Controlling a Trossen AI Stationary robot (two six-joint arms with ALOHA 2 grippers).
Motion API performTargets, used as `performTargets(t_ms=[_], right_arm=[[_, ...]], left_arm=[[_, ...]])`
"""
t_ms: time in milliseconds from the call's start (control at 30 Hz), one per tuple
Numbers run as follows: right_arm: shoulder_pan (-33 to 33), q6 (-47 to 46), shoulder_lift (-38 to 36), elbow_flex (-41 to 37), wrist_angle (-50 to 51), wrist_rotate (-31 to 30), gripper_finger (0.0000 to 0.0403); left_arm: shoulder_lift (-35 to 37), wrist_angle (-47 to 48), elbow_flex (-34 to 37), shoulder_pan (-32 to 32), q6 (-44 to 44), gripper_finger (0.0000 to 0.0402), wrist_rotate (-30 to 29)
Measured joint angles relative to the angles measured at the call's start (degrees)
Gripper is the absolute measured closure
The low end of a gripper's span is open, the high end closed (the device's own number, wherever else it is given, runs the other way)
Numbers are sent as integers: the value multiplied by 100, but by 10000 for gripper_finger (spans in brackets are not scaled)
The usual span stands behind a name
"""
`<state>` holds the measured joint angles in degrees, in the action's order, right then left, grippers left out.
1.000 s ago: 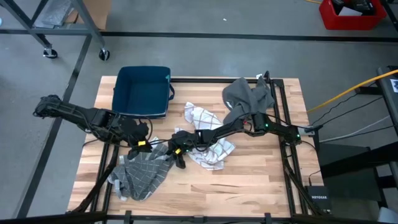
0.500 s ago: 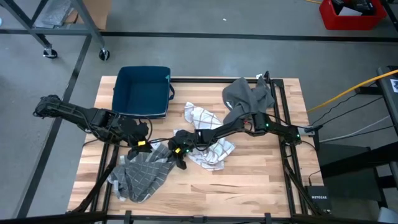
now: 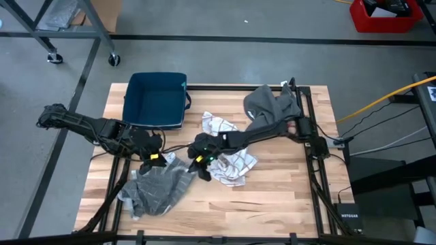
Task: Fold towel
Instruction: Fold the gray patterned towel
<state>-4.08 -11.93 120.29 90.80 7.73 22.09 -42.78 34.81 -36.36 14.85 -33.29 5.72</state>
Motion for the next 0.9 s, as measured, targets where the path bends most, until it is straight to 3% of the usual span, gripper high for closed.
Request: performTargets(t_ms=[400, 700, 900], right_arm=[[-2, 189, -2010, 2, 2633, -1613, 401], [2, 217, -3113, 2, 2514, -2181, 401], [0, 466, -3596, 2, 2458, -2684, 401]], left_arm=[[-1, -840, 0, 0, 766, 314, -534], [-55, -1945, 4, 0, 1359, 314, -798], [-83, -2289, 7, 0, 1679, 314, -1864]])
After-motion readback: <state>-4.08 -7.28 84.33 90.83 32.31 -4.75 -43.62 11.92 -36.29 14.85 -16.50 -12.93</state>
